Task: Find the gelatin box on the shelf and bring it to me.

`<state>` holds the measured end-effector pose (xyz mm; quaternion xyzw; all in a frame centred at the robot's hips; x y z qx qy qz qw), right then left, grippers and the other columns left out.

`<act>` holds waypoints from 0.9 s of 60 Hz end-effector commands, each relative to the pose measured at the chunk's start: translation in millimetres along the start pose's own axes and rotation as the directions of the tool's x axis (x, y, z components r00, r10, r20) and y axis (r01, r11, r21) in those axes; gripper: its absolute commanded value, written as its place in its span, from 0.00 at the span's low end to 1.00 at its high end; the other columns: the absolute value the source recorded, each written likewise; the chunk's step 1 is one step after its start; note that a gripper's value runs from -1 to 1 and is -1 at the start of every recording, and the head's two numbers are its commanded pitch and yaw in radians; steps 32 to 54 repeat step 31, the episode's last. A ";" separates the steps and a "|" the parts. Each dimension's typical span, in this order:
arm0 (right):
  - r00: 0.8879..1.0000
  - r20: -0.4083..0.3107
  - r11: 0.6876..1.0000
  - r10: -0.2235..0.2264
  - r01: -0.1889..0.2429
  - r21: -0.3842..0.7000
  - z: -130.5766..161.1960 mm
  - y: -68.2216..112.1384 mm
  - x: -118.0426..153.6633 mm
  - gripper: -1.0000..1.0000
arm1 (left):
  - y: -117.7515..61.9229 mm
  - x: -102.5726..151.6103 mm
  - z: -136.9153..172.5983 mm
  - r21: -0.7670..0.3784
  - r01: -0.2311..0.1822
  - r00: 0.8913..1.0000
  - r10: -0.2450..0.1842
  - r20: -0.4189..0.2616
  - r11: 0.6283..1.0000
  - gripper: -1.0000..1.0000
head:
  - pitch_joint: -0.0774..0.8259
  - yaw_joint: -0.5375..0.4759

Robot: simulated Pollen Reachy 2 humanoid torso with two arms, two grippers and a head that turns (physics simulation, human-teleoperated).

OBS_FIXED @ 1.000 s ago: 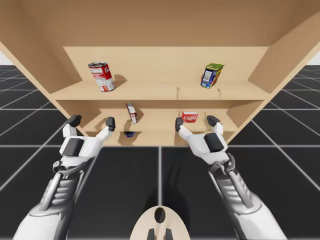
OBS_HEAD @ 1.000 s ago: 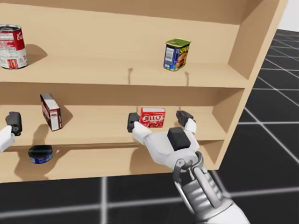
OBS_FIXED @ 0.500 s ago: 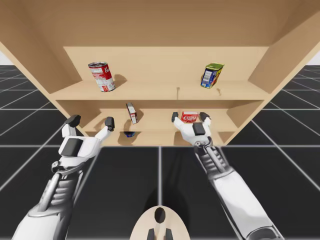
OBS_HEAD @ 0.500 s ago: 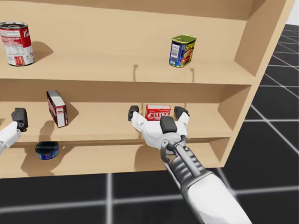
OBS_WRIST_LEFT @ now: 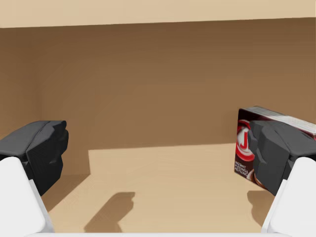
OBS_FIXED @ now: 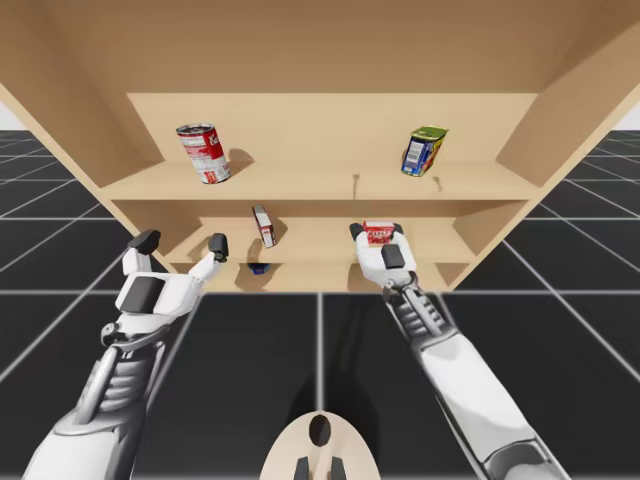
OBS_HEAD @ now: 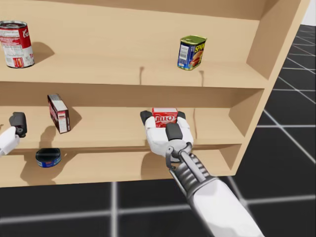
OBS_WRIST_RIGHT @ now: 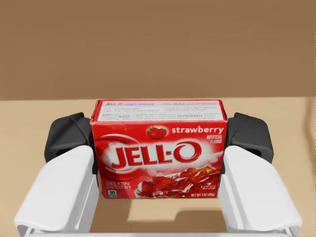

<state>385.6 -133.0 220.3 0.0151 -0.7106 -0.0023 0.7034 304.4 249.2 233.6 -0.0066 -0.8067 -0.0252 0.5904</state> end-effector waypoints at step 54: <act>0.985 0.169 0.992 -0.031 0.010 0.124 121.3 18.8 53.2 1.00 | 0.6 2.1 0.6 0.003 -0.013 1.000 0.013 0.006 1.000 0.00 | 0.56 0.34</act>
